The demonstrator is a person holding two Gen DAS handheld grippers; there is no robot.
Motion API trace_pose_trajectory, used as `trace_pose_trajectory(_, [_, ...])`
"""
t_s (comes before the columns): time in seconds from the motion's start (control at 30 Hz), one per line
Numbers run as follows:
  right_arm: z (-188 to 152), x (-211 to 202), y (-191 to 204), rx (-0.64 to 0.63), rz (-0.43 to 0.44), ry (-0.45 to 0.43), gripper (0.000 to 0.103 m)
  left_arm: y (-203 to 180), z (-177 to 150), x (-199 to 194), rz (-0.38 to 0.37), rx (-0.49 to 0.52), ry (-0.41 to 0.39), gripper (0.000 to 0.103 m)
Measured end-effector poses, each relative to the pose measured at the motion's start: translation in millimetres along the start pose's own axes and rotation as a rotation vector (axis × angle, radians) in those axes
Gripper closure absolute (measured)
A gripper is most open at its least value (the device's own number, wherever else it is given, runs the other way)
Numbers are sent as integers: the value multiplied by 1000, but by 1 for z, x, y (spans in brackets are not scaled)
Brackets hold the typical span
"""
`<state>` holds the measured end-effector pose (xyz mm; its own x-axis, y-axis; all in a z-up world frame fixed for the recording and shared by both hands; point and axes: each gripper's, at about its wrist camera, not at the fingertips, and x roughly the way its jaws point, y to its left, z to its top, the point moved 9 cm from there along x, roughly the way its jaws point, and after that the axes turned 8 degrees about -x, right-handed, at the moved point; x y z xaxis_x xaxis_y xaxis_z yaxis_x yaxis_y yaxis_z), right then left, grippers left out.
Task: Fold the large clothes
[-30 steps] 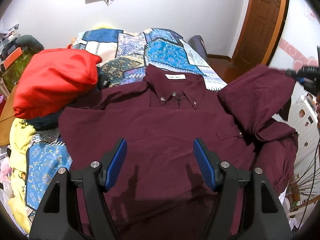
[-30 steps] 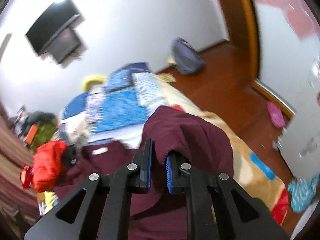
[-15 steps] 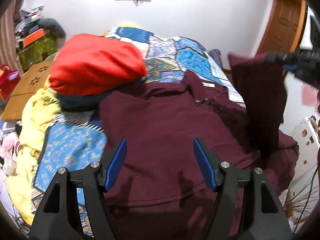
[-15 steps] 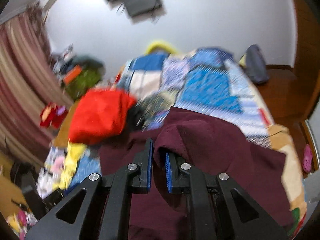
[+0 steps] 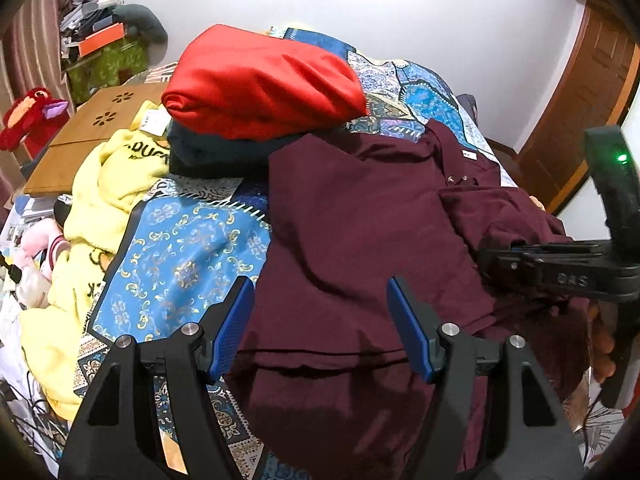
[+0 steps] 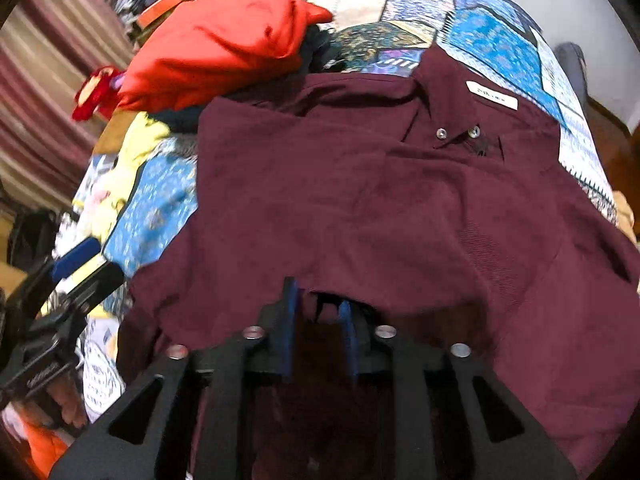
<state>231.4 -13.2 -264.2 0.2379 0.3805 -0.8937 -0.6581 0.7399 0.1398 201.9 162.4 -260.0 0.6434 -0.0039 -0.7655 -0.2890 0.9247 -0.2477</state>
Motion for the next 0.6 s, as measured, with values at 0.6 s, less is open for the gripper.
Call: trace_pose_trajectory(0.6, [-39,-121,-98,121,-177,-257,58,-145,15,11,-12,417,-46,19])
